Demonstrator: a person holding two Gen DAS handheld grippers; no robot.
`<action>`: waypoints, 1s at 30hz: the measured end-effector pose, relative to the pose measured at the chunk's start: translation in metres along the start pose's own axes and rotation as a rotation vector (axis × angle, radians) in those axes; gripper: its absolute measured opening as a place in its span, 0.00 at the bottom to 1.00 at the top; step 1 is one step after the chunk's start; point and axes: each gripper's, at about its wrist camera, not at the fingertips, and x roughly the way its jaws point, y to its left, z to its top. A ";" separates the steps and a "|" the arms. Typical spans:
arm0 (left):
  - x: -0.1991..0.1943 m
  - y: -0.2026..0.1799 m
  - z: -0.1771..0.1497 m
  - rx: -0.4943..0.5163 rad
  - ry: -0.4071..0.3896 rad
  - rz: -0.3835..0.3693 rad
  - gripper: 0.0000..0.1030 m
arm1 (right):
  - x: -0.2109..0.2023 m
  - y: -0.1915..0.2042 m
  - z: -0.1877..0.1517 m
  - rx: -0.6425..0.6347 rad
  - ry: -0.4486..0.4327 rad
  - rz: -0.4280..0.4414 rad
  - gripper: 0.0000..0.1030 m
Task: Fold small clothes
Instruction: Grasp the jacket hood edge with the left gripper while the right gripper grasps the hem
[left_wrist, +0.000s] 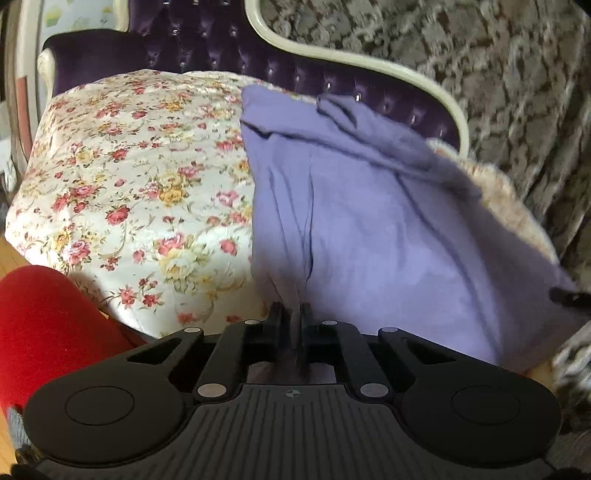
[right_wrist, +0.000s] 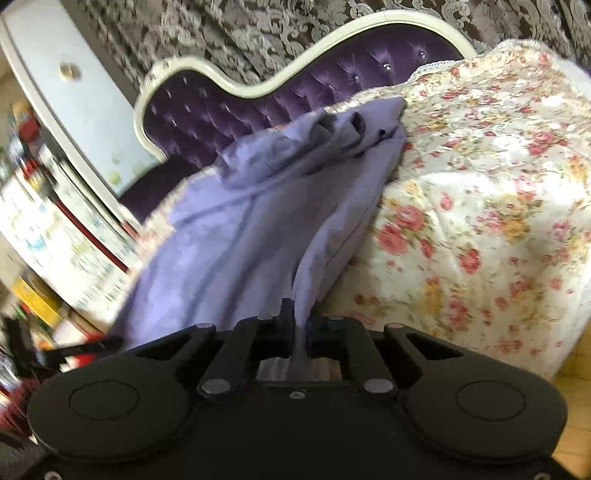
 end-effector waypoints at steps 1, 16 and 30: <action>-0.004 0.002 0.003 -0.023 -0.016 -0.023 0.07 | -0.001 -0.001 0.004 0.029 -0.010 0.028 0.12; -0.010 0.004 0.108 -0.159 -0.207 -0.281 0.04 | 0.021 0.002 0.090 0.176 -0.186 0.250 0.12; 0.103 0.032 0.244 -0.317 -0.307 -0.259 0.05 | 0.124 -0.063 0.218 0.352 -0.306 0.170 0.12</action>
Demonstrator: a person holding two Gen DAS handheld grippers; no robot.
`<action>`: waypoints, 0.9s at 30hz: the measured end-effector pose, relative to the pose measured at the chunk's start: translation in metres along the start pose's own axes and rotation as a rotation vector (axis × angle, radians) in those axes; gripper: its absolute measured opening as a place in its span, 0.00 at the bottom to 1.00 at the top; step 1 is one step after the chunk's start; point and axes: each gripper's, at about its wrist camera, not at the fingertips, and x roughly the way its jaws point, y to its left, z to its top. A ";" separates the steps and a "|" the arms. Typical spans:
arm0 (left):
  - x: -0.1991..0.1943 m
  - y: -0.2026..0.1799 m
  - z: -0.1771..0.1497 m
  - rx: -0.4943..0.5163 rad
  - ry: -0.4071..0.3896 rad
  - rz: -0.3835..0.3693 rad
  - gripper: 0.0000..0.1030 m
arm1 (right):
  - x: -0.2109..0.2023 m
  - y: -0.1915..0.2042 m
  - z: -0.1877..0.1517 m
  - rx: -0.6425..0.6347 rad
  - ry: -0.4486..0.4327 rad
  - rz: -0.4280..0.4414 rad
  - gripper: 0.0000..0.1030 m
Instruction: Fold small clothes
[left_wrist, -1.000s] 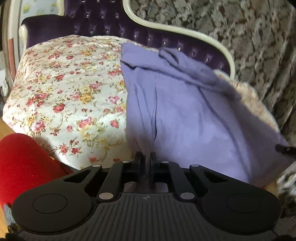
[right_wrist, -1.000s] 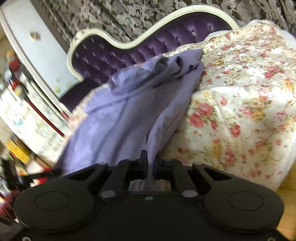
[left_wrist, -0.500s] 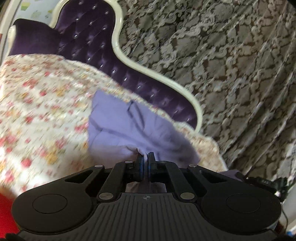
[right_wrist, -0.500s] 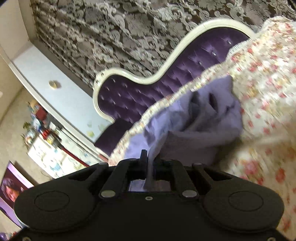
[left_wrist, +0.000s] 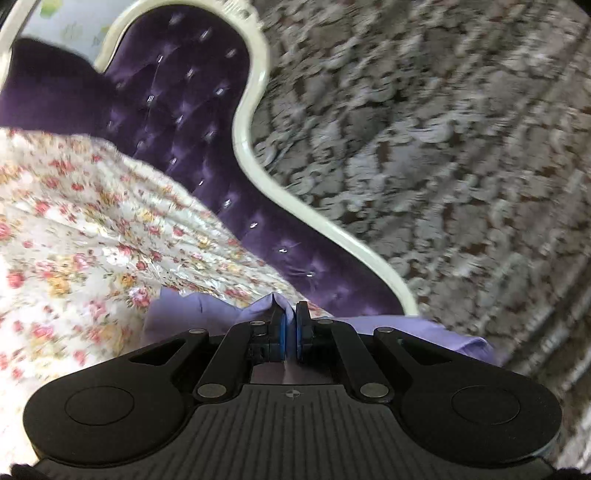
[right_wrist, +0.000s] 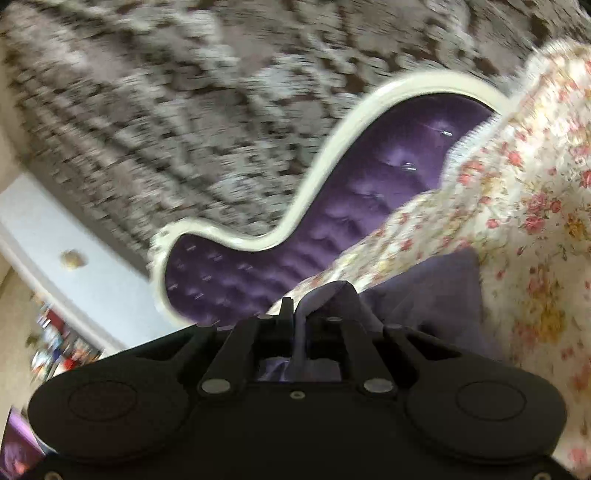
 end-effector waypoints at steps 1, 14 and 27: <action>0.014 0.005 0.003 -0.013 0.002 0.029 0.05 | 0.015 -0.007 0.005 0.004 0.012 -0.023 0.12; 0.109 0.060 0.004 -0.130 0.114 0.187 0.22 | 0.096 -0.072 0.007 0.066 0.085 -0.206 0.20; 0.060 -0.019 0.003 0.358 -0.002 0.309 0.91 | 0.069 -0.003 0.005 -0.308 -0.061 -0.274 0.89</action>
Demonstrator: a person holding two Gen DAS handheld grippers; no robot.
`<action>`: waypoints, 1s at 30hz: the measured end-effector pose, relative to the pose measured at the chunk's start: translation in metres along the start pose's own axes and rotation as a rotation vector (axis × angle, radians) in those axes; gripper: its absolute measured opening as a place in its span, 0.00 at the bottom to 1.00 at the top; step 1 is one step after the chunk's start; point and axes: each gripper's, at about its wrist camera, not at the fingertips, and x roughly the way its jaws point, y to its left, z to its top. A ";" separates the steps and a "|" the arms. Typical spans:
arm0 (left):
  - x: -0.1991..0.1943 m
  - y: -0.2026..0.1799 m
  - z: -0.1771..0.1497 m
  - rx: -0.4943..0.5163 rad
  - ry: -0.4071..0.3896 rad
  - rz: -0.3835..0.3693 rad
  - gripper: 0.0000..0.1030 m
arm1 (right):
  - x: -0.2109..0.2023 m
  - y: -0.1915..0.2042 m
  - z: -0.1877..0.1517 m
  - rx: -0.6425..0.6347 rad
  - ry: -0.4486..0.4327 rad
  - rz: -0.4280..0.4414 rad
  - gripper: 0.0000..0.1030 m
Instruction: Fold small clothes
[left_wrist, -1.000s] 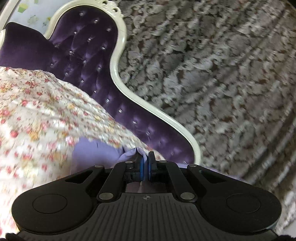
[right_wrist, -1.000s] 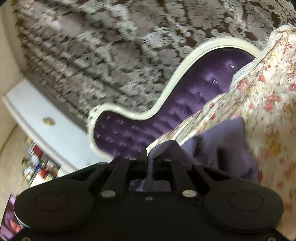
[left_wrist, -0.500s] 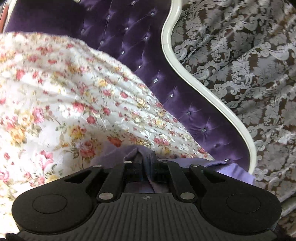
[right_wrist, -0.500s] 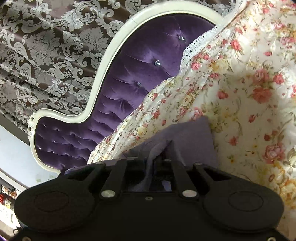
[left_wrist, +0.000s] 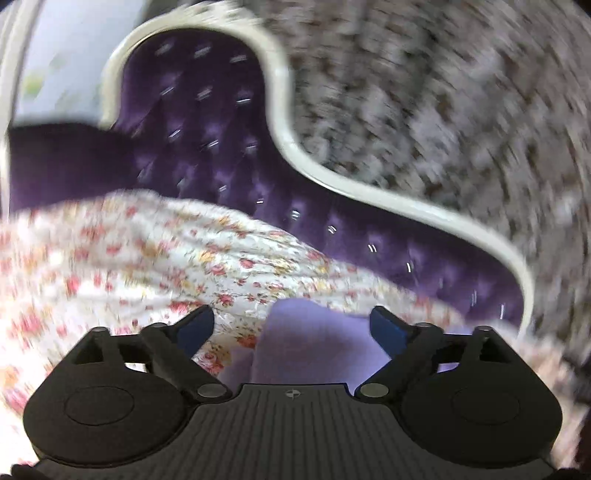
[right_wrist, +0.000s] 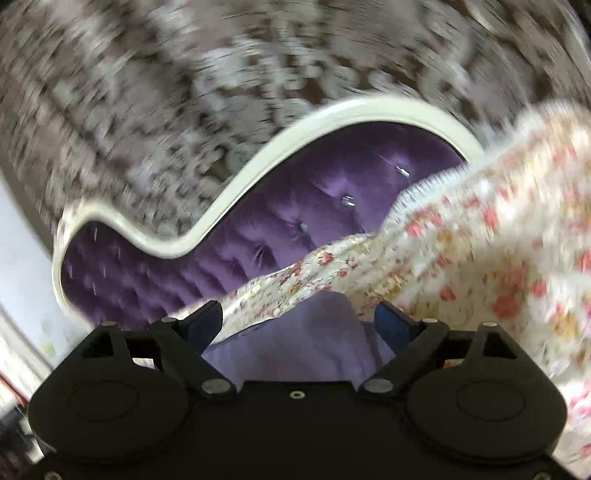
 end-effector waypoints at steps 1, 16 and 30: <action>-0.003 -0.012 -0.005 0.061 0.000 -0.008 0.93 | -0.002 0.012 -0.003 -0.073 0.009 -0.009 0.89; 0.045 -0.054 -0.084 0.418 0.169 0.127 0.94 | 0.044 0.122 -0.089 -0.725 0.218 -0.012 0.88; 0.057 -0.007 -0.084 0.174 0.215 0.045 1.00 | 0.129 0.068 -0.065 -0.491 0.241 -0.186 0.92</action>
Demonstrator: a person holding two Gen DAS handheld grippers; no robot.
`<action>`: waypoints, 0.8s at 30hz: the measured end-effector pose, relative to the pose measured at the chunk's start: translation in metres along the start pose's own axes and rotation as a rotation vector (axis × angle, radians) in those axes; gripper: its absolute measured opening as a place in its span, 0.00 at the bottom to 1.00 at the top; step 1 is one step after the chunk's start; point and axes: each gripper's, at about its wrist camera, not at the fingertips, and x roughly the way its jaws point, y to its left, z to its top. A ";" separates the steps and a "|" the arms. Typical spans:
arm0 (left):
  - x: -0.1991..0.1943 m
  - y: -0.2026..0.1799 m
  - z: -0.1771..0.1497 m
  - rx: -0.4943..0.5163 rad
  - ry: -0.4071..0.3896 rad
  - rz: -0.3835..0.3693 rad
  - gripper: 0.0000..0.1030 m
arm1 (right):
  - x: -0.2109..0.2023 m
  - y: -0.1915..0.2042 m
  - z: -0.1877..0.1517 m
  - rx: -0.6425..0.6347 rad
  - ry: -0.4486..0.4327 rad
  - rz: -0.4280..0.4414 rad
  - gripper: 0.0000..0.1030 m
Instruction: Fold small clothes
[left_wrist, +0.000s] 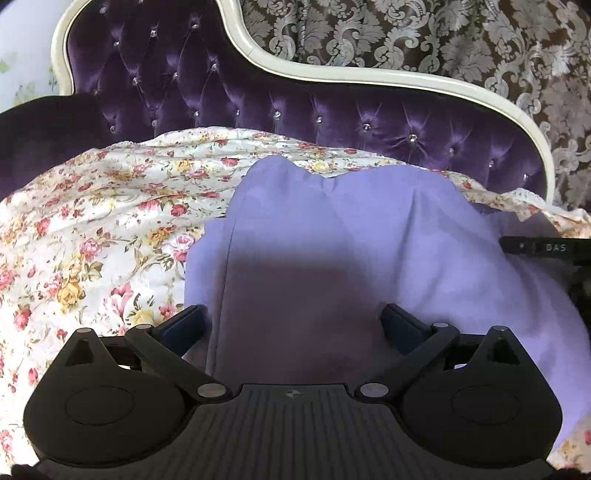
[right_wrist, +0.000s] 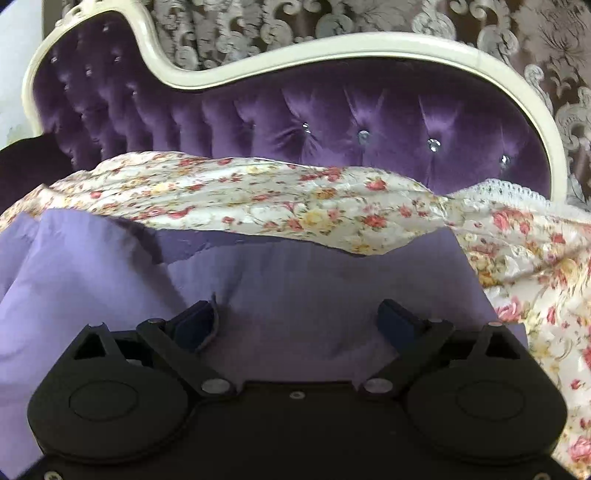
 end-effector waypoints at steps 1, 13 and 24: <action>0.000 0.000 0.000 -0.001 -0.002 -0.001 1.00 | 0.000 0.001 -0.001 -0.007 -0.007 -0.012 0.92; -0.009 0.018 0.000 -0.083 0.011 -0.031 1.00 | -0.025 -0.045 -0.006 0.067 -0.005 -0.080 0.86; -0.069 0.036 -0.020 -0.105 -0.073 -0.111 0.98 | -0.107 -0.113 -0.051 0.228 -0.038 0.217 0.92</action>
